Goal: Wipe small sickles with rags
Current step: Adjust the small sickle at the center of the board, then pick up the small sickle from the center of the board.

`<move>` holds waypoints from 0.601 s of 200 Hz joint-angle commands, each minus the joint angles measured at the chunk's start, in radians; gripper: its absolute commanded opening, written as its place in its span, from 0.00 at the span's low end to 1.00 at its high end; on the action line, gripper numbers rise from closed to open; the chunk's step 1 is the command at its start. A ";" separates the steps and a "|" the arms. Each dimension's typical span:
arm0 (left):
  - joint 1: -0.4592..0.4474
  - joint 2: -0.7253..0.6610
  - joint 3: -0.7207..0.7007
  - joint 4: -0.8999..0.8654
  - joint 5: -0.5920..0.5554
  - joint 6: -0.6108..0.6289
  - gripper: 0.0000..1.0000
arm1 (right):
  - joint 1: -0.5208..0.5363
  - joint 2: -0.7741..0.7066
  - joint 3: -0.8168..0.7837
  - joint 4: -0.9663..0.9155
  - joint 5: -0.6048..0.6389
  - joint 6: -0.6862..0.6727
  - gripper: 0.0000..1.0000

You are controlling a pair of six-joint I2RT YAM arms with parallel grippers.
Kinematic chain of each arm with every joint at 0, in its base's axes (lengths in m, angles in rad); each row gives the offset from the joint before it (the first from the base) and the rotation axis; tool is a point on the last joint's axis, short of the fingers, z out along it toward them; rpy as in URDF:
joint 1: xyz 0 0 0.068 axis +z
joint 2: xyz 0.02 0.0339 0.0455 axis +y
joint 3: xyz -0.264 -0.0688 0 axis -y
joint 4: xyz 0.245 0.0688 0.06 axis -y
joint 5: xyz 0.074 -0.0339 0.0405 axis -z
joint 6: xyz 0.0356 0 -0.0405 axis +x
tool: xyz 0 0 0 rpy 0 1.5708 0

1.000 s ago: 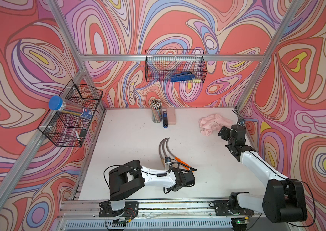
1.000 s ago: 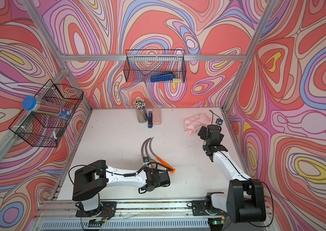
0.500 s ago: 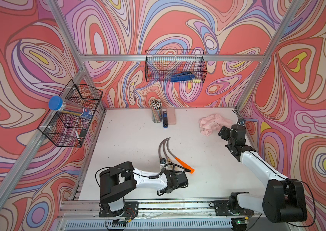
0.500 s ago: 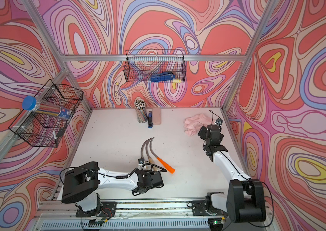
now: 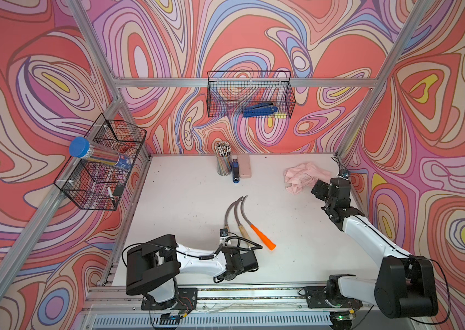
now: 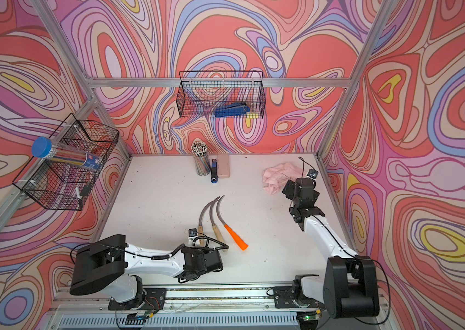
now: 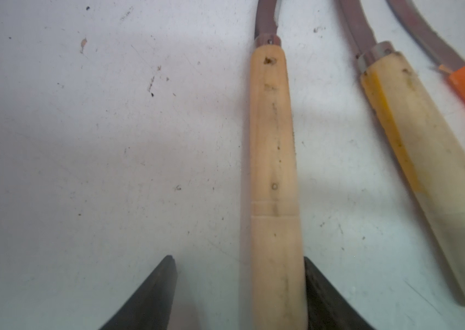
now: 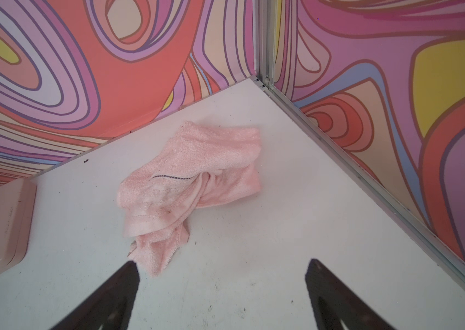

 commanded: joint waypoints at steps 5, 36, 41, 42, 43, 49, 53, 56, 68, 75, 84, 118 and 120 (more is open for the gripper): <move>-0.015 -0.012 -0.024 -0.006 -0.041 0.006 0.65 | 0.003 -0.010 0.014 -0.006 0.002 0.005 0.93; -0.019 0.002 -0.034 0.057 -0.031 0.040 0.58 | 0.003 -0.012 0.015 -0.007 0.003 0.005 0.93; -0.021 0.005 -0.037 0.071 -0.027 0.045 0.55 | 0.003 -0.012 0.014 -0.008 0.003 0.005 0.93; -0.021 0.006 -0.038 0.072 -0.027 0.046 0.55 | 0.003 -0.012 0.014 -0.008 0.004 0.005 0.93; -0.022 0.007 -0.039 0.075 -0.026 0.047 0.55 | 0.003 -0.013 0.014 -0.008 0.004 0.005 0.93; -0.023 0.010 -0.041 0.090 -0.024 0.049 0.52 | 0.003 -0.012 0.014 -0.008 0.004 0.005 0.93; -0.024 0.013 -0.043 0.097 -0.024 0.047 0.51 | 0.003 -0.012 0.014 -0.008 0.003 0.005 0.93; -0.024 0.015 -0.044 0.102 -0.024 0.050 0.51 | 0.003 -0.012 0.014 -0.008 0.004 0.005 0.93; -0.026 0.024 -0.044 0.113 -0.028 0.050 0.50 | 0.003 -0.012 0.015 -0.007 0.003 0.005 0.93; -0.026 0.030 -0.043 0.117 -0.031 0.051 0.50 | 0.003 -0.012 0.014 -0.008 0.003 0.004 0.93; -0.026 0.034 -0.042 0.127 -0.032 0.057 0.49 | 0.003 -0.012 0.014 -0.008 0.002 0.005 0.93; -0.031 0.029 -0.054 0.156 -0.042 0.059 0.43 | 0.003 -0.014 0.014 -0.008 0.003 0.005 0.93; -0.032 0.028 -0.055 0.158 -0.042 0.059 0.43 | 0.003 -0.014 0.014 -0.008 0.002 0.005 0.93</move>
